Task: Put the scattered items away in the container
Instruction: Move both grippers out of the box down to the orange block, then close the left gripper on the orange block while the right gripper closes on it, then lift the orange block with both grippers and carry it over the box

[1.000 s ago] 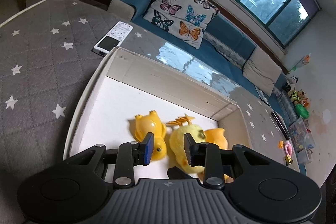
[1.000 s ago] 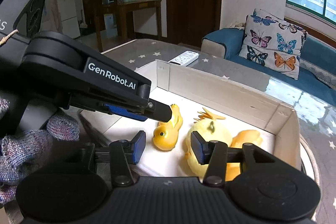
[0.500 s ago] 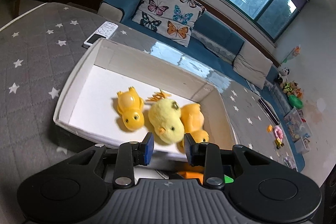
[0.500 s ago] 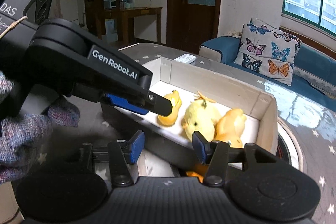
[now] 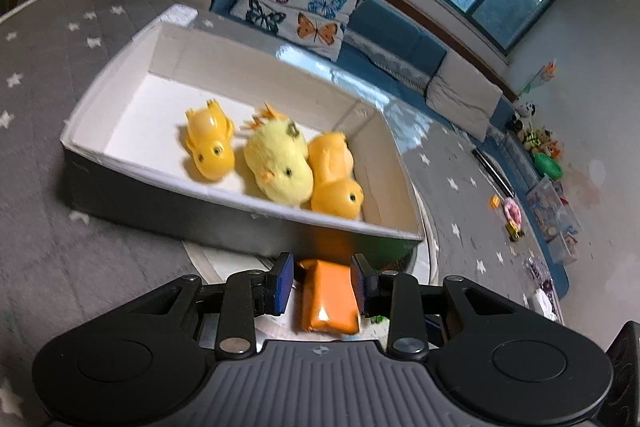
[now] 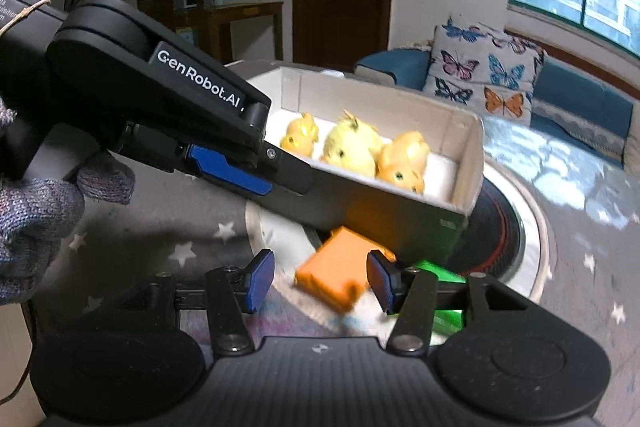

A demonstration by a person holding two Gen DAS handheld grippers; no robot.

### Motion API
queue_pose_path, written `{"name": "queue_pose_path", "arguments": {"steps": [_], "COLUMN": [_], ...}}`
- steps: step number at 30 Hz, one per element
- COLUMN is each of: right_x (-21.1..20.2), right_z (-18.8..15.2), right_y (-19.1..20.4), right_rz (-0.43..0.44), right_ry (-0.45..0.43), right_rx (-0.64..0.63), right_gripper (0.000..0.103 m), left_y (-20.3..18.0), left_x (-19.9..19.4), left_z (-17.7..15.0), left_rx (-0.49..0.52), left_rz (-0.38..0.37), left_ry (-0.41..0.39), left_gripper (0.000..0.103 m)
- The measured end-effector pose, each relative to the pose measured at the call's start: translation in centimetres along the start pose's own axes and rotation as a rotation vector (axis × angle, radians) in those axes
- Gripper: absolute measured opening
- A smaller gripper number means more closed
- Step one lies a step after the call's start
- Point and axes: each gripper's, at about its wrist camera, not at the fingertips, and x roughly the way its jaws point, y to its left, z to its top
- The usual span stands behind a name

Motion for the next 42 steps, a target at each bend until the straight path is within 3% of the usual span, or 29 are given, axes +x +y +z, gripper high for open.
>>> {"name": "queue_pose_path", "arguments": {"steps": [9,42], "right_x": [1.1,3.8], "right_z": [-1.0,-1.6], "right_y": [-1.2,-1.3], "right_rz": [-0.010,-0.002], "right_ry": [0.022,0.050], "right_rx": [0.055,0.089], "right_gripper": [0.052,0.054], "left_y": [-0.3,0.1], "left_x": [2.3,5.5], "left_z": [-0.5,-0.5], "left_rx": [-0.016,-0.010], "left_rz": [-0.019,-0.015], "left_ry": [0.051,0.118], "left_gripper": [0.034,0.036]}}
